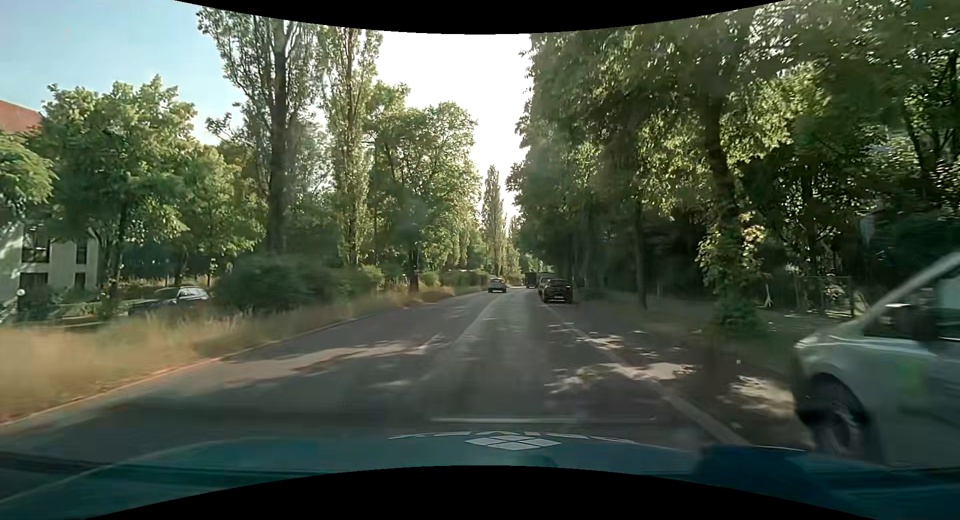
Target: Follow the waypoints while adhering to traffic rules and regulations
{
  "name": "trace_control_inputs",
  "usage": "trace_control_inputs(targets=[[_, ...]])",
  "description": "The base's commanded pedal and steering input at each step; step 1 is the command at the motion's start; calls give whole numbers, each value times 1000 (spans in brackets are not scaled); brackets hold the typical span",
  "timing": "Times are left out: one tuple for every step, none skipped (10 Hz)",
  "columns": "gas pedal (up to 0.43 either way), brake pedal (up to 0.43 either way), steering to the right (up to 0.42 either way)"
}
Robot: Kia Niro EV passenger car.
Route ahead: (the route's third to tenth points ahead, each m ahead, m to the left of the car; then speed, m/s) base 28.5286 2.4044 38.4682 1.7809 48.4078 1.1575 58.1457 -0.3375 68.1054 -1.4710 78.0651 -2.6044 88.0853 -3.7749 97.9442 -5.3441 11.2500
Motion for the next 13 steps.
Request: trace_control_inputs(targets=[[177, 0, 6], [177, 0, 5], [177, 0, 5], [177, 0, 5], [177, 0, 5], [177, 0, 6], [177, 0, 6], [177, 0, 6], [177, 0, 6], [177, 0, 6], [177, 0, 6], [177, 0, 6], [177, 0, 6]])
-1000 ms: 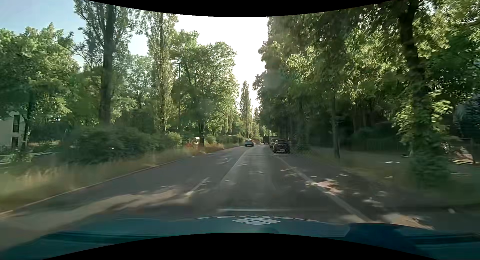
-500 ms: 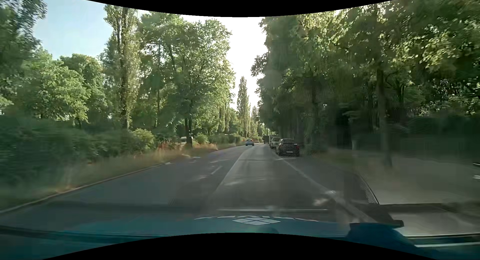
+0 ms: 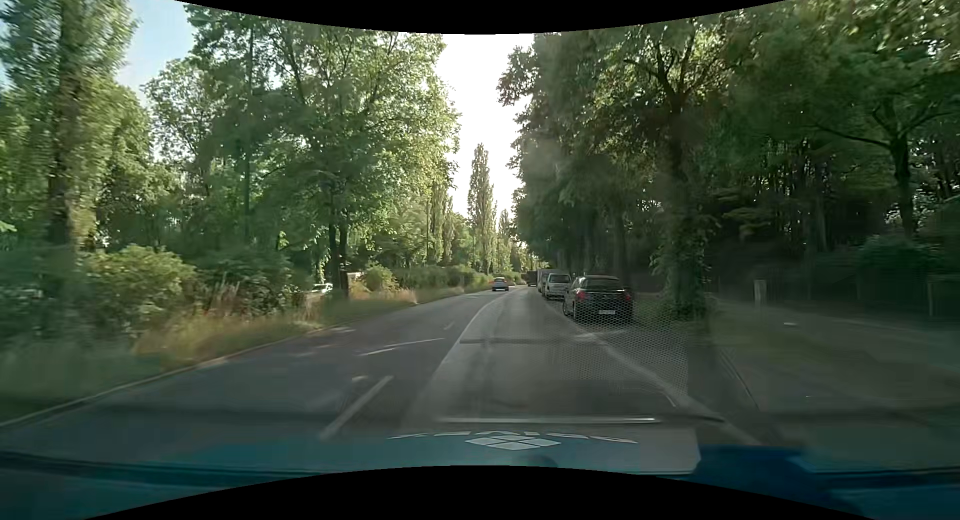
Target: Follow the waypoints while adhering to traffic rules and regulations
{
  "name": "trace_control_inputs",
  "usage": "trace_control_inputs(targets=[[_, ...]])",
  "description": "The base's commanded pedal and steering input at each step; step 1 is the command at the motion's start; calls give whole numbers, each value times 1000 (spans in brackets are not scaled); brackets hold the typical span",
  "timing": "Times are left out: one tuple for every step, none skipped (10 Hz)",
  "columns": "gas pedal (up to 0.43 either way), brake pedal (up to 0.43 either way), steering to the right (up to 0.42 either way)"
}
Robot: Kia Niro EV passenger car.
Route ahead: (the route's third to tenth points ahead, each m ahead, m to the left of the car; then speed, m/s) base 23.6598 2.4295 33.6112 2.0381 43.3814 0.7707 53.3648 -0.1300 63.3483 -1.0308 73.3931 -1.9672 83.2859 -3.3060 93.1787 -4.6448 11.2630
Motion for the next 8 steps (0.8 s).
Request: trace_control_inputs(targets=[[177, 0, 6], [169, 0, 6], [169, 0, 6], [169, 0, 6], [157, 0, 6], [157, 0, 6], [157, 0, 6], [157, 0, 6]])
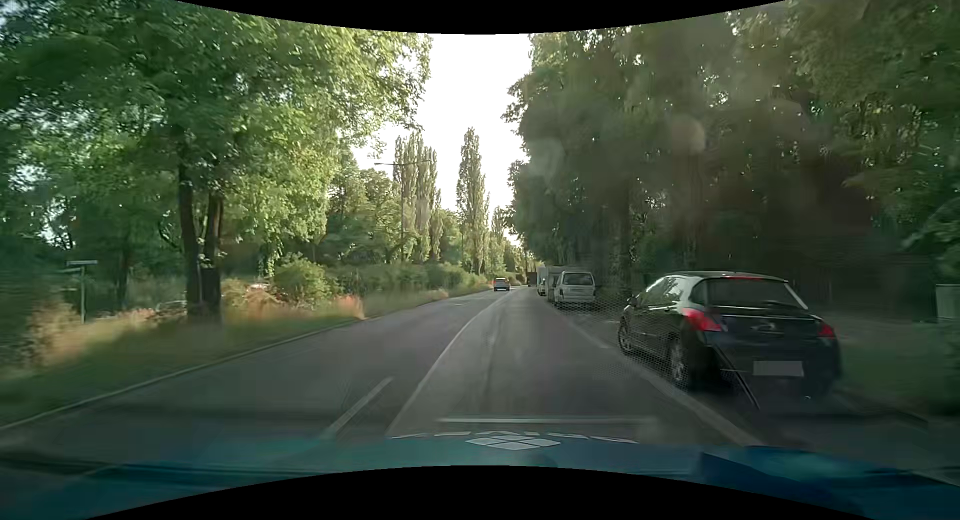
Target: Follow the waypoints while adhering to traffic rules and regulations
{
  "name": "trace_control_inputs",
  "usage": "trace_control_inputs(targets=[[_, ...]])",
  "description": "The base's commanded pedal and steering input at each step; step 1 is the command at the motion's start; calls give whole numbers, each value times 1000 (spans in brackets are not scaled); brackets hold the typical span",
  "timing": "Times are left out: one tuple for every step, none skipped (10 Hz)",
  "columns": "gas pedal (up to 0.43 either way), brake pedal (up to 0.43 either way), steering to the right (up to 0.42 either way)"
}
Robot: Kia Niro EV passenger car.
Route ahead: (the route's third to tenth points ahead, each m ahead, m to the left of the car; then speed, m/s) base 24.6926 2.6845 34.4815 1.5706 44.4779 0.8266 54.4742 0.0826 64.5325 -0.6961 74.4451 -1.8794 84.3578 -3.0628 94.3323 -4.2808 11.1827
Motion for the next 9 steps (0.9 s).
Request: trace_control_inputs(targets=[[157, 0, 6], [157, 0, 6], [157, 0, 6], [157, 0, 7], [157, 0, 6], [157, 0, 7], [157, 0, 6], [157, 0, 7], [157, 0, 6]])
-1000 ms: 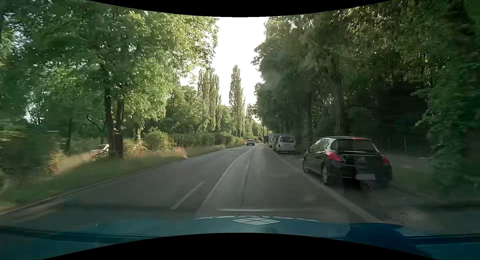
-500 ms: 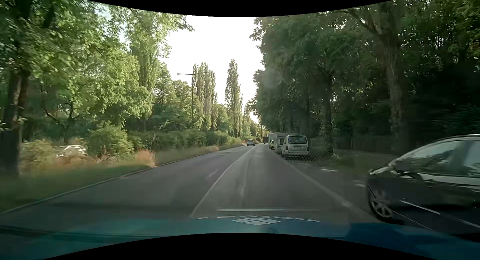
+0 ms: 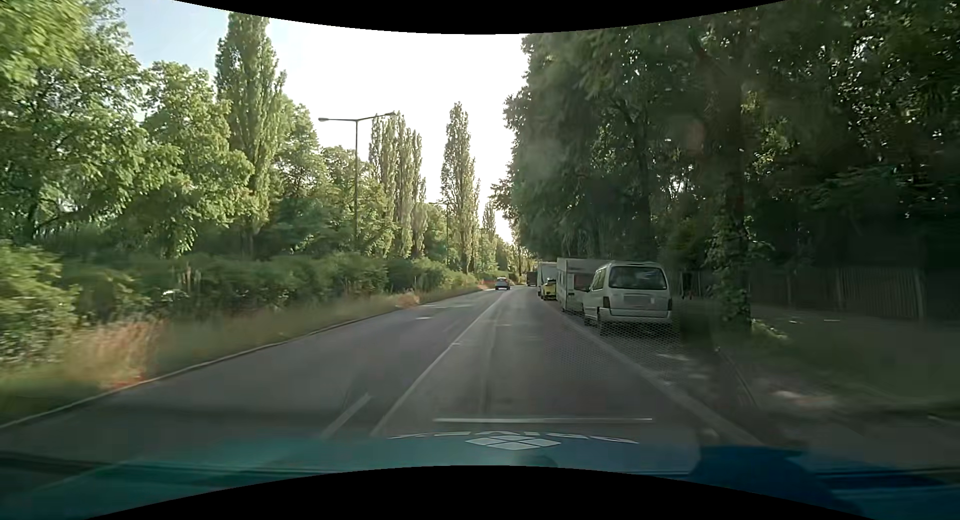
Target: Follow the waypoints while adhering to traffic rules and regulations
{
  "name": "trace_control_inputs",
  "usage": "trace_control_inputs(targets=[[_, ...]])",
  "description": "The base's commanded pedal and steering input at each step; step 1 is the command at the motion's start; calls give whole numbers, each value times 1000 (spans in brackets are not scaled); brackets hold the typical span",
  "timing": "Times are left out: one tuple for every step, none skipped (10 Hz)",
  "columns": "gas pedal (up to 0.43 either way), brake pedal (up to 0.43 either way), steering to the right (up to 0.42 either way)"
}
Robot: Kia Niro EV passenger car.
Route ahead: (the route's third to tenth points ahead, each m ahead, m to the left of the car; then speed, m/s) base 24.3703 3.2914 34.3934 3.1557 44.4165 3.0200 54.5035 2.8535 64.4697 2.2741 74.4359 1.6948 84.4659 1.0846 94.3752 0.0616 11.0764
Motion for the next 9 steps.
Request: trace_control_inputs(targets=[[157, 0, 6], [157, 0, 6], [169, 0, 6], [177, 0, 5], [177, 0, 5], [189, 0, 6], [189, 0, 6], [189, 0, 6], [189, 0, 6]])
